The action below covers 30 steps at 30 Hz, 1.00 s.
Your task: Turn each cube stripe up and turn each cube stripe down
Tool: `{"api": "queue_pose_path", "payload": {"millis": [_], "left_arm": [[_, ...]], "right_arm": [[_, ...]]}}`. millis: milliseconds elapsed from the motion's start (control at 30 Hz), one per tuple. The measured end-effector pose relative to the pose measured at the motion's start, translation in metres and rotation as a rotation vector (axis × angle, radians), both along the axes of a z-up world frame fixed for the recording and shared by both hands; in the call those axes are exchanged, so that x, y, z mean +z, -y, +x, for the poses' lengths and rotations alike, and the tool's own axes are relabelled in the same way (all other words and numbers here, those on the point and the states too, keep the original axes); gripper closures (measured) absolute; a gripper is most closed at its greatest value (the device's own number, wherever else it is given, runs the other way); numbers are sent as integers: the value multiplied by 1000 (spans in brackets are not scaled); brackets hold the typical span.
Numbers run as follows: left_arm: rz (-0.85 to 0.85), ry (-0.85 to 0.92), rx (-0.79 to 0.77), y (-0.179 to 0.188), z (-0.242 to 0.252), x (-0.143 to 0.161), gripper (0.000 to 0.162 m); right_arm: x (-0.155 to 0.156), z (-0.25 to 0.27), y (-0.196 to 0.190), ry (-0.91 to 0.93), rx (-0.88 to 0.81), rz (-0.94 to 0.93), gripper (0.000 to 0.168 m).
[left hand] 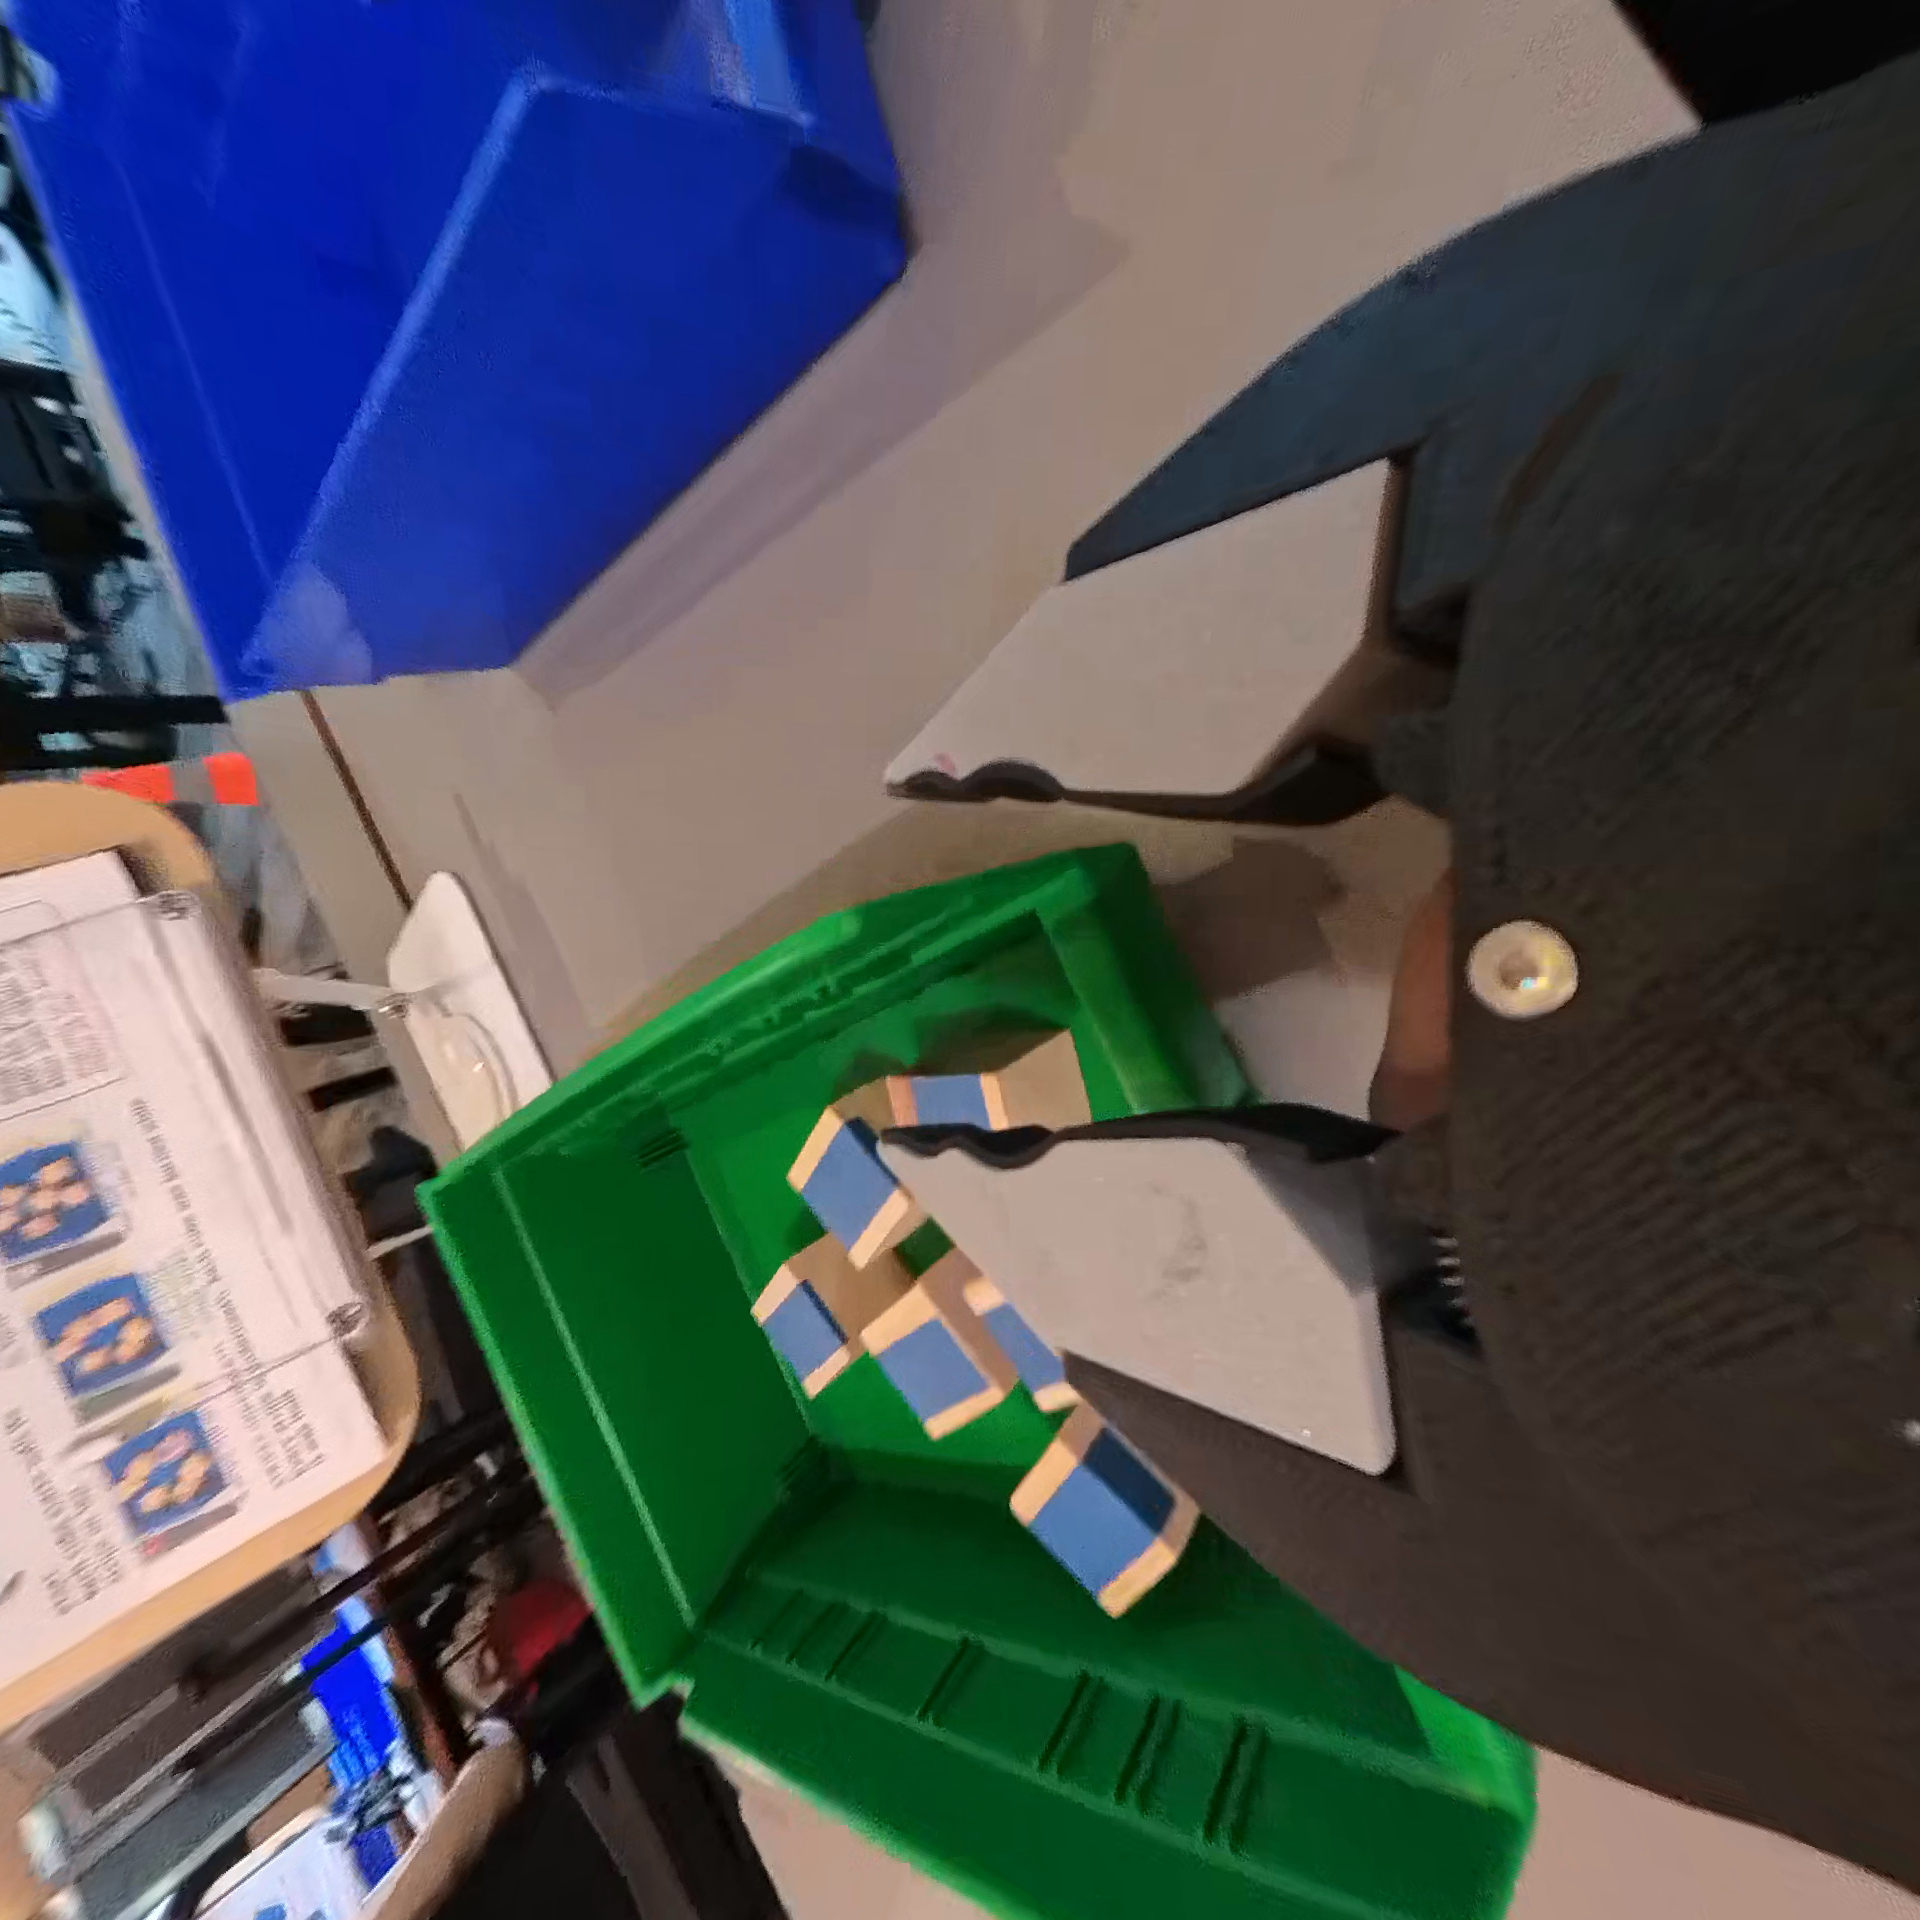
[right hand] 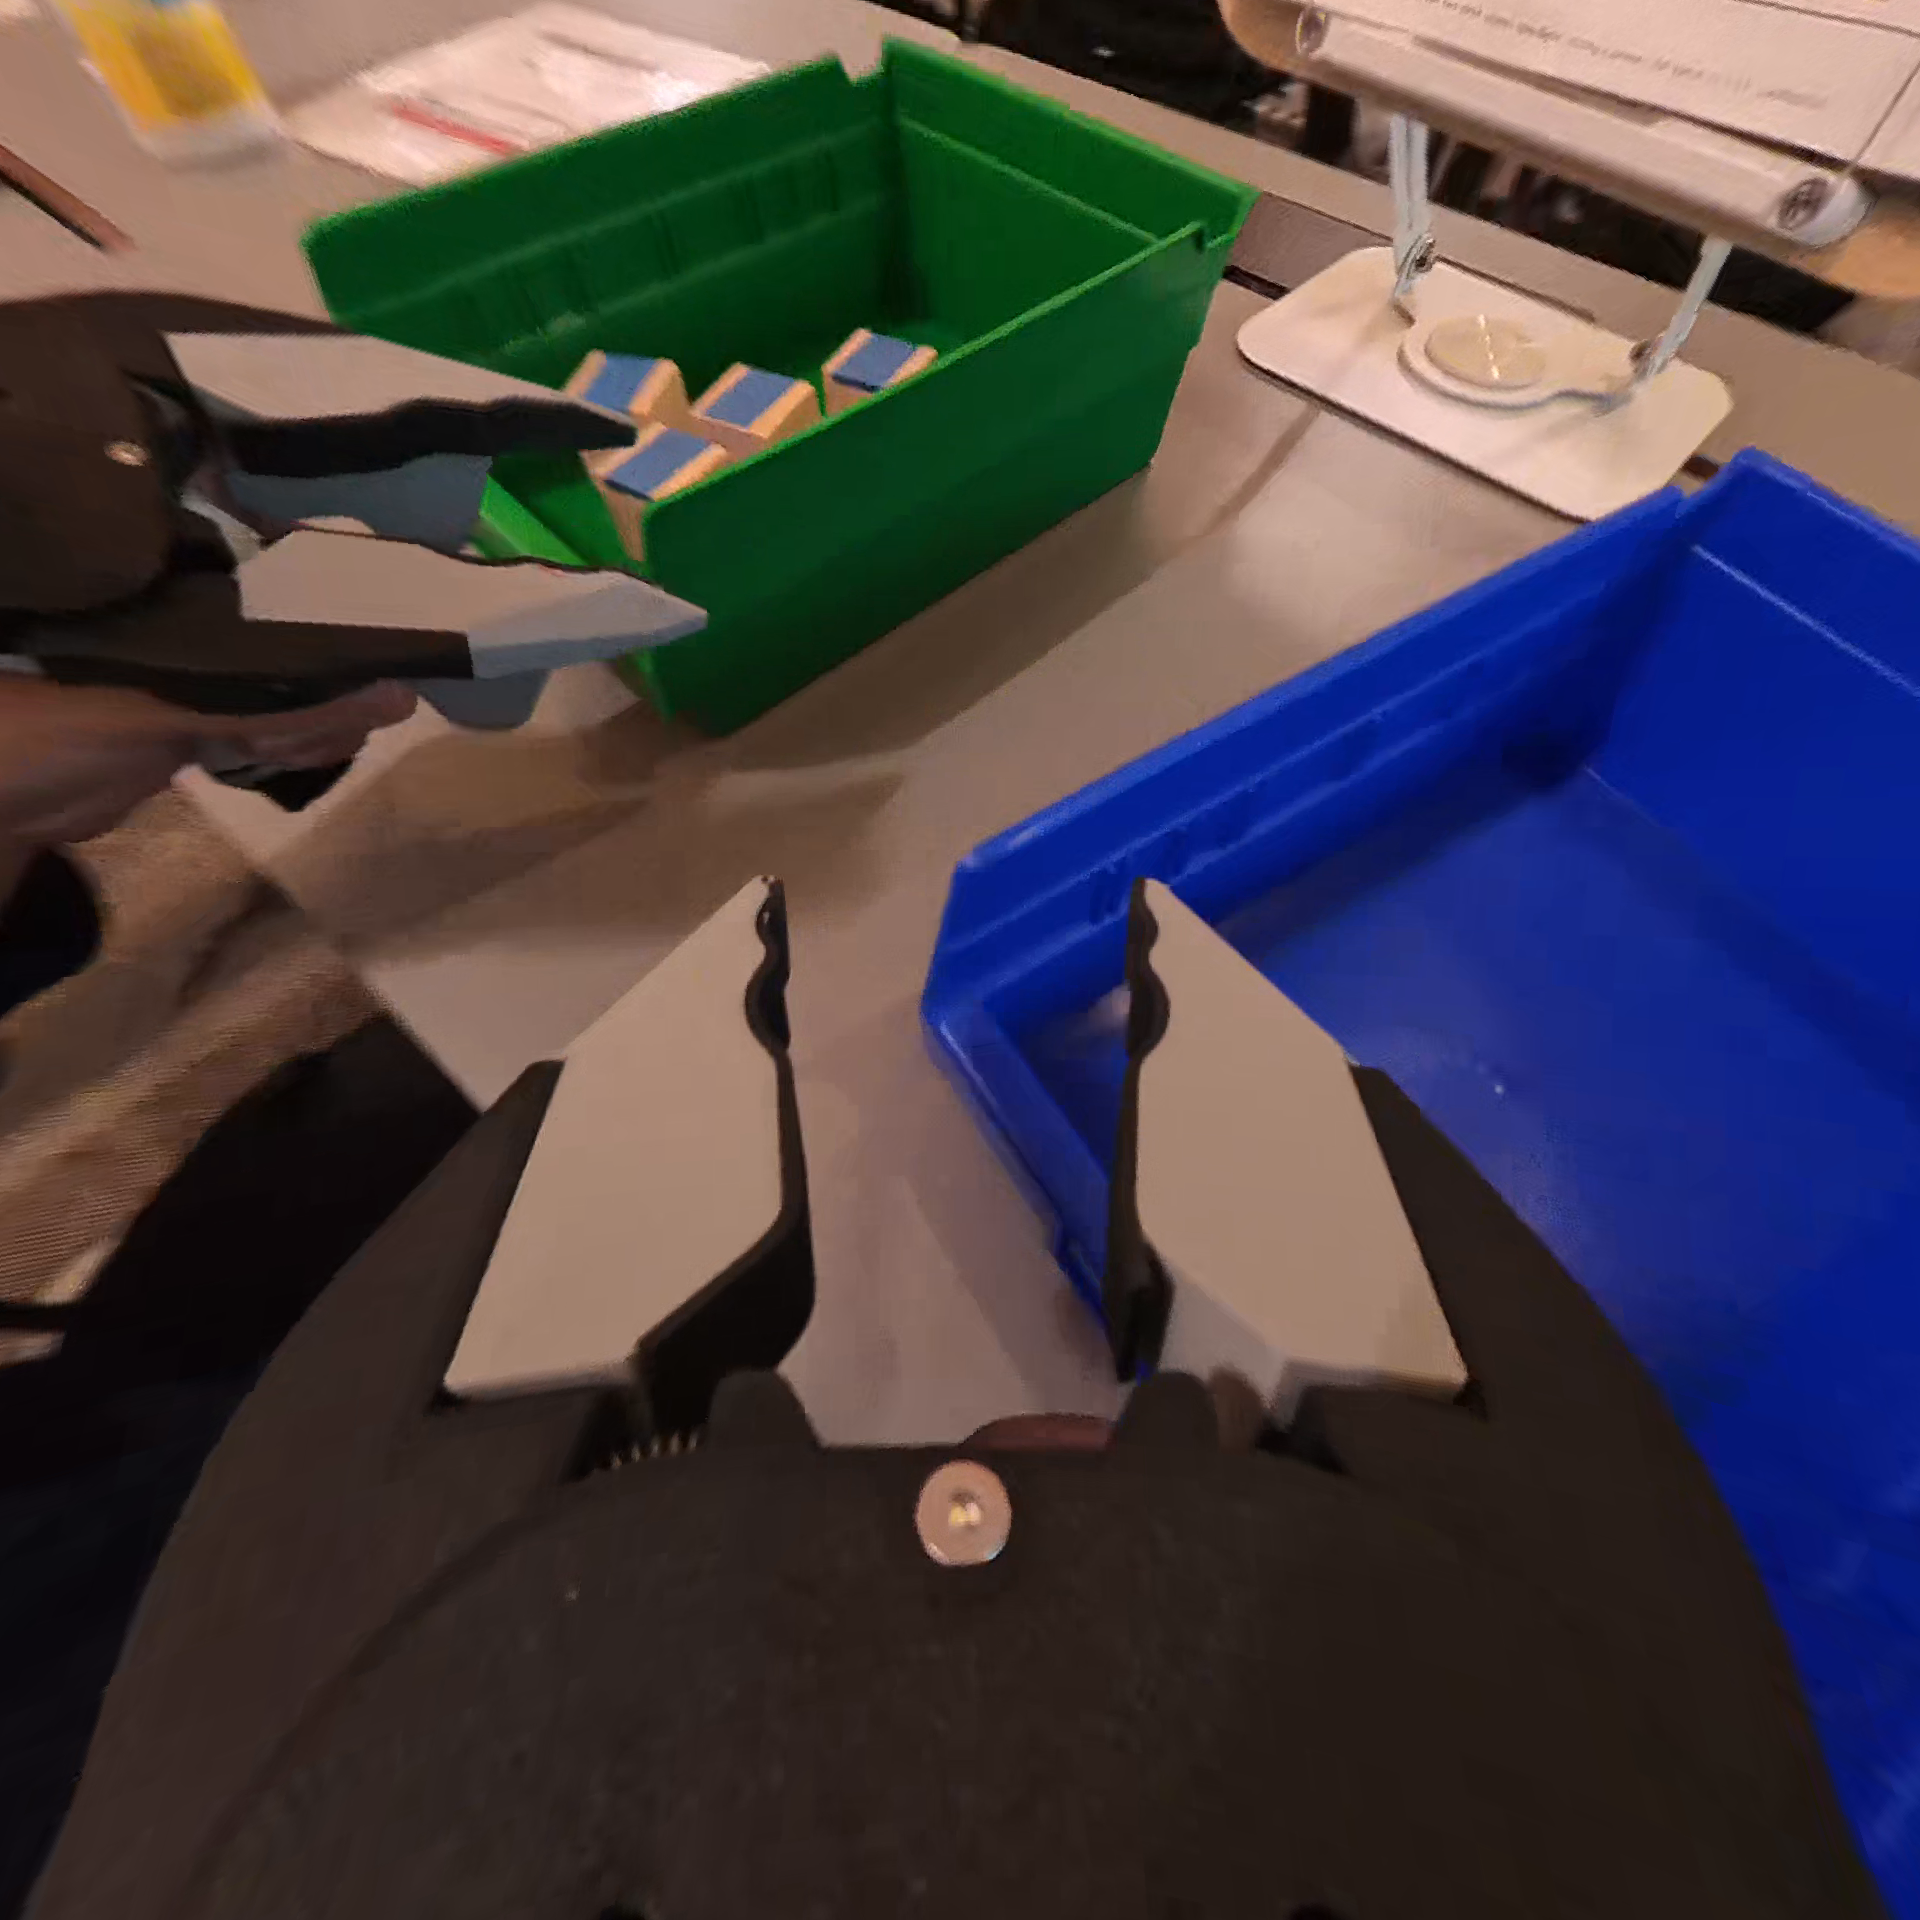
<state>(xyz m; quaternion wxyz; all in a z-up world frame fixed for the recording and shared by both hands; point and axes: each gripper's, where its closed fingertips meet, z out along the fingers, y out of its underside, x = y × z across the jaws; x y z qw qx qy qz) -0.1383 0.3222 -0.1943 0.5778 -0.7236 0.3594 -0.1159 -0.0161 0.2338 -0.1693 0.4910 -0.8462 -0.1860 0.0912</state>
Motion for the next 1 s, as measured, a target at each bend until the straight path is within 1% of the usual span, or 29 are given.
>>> {"api": "queue_pose_path", "payload": {"millis": [67, 100, 167, 200, 233, 267, 300, 333, 367, 467, 567, 700, 833, 867, 1000], "left_arm": [[-20, -23, 11, -4, 10, -12, 99], [-14, -29, 31, -9, 12, -15, 102], [8, -60, 56, -19, 13, -21, 134], [27, -75, 47, -20, 15, -21, 148], [54, -111, 72, -24, 11, -21, 152], [94, -158, 117, -30, 3, -20, 156], [118, -180, 148, -34, -6, -20, 157], [106, -141, 147, -36, -12, -20, 158], [75, -90, 145, -36, -19, -20, 159], [18, -21, 184, -40, -44, -20, 160], [10, -6, 236, -40, -61, -19, 160], [32, -7, 313, -36, -74, -16, 160], [60, -87, 340, -40, -73, -19, 158], [62, -92, 325, -40, -69, -19, 155], [-25, -33, 217, -32, -53, -21, 128]], "right_arm": [[-17, -2, -18, 126, -84, 20, 103], [-21, 6, -27, 196, -138, 41, 103], [-27, 22, -40, 278, -213, 70, 103], [-31, 23, -42, 257, -210, 57, 99], [-33, 22, -42, 213, -191, 39, 100], [-35, 21, -39, 183, -163, 22, 103], [-37, 21, -35, 171, -128, -3, 112], [-38, 24, -31, 167, -104, -33, 127], [-39, 34, -29, 187, -119, -47, 133], [-40, 79, -24, 260, -199, -70, 148], [-43, 112, -17, 209, -237, -128, 154], [-44, 128, -12, 160, -229, -153, 156], [-44, 130, -21, 142, -259, -117, 156], [-44, 131, -23, 145, -273, -107, 156], [-50, 132, -29, 159, -276, -91, 154]]}}
